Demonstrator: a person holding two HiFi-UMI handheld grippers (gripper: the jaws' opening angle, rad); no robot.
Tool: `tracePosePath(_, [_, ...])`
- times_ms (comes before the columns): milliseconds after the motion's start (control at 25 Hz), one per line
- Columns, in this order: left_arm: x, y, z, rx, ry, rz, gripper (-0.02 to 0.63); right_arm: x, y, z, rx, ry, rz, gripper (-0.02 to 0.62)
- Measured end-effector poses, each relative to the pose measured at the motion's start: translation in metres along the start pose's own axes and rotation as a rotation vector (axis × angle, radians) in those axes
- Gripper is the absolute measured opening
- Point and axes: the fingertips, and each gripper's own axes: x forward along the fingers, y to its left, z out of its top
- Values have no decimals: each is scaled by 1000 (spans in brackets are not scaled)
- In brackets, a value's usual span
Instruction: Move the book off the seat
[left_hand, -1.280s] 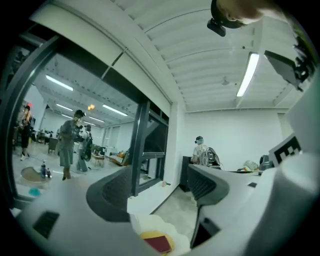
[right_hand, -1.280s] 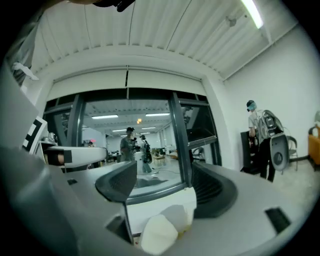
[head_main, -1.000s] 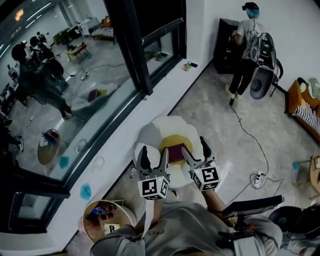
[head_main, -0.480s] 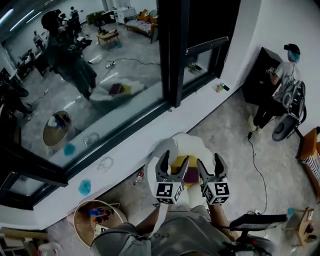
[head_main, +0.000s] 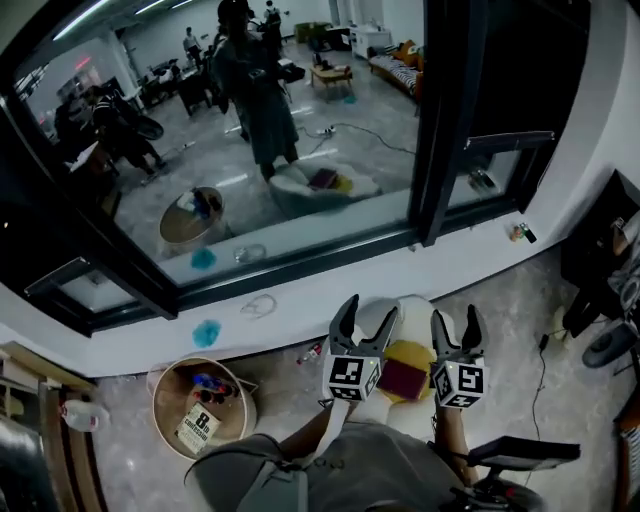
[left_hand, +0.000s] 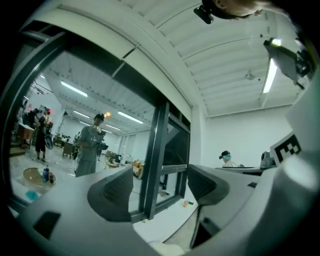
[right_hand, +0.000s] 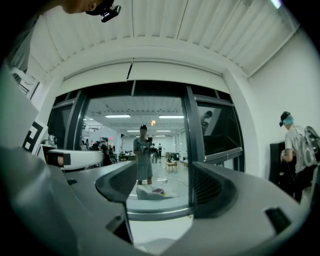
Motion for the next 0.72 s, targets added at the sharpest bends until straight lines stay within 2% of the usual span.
tracePosePath(160, [9,-30,15,25,-30,25,342,-6,-26,29,-11,-58,25,331])
tracePosePath(360, [11,-38,22,45,-71,61,342,1,-36,33,-18,-76,53,331])
tracePosePath(720, [10,-42,4,46,-14,52,342,-12,-44,23,-23,-43,23,333])
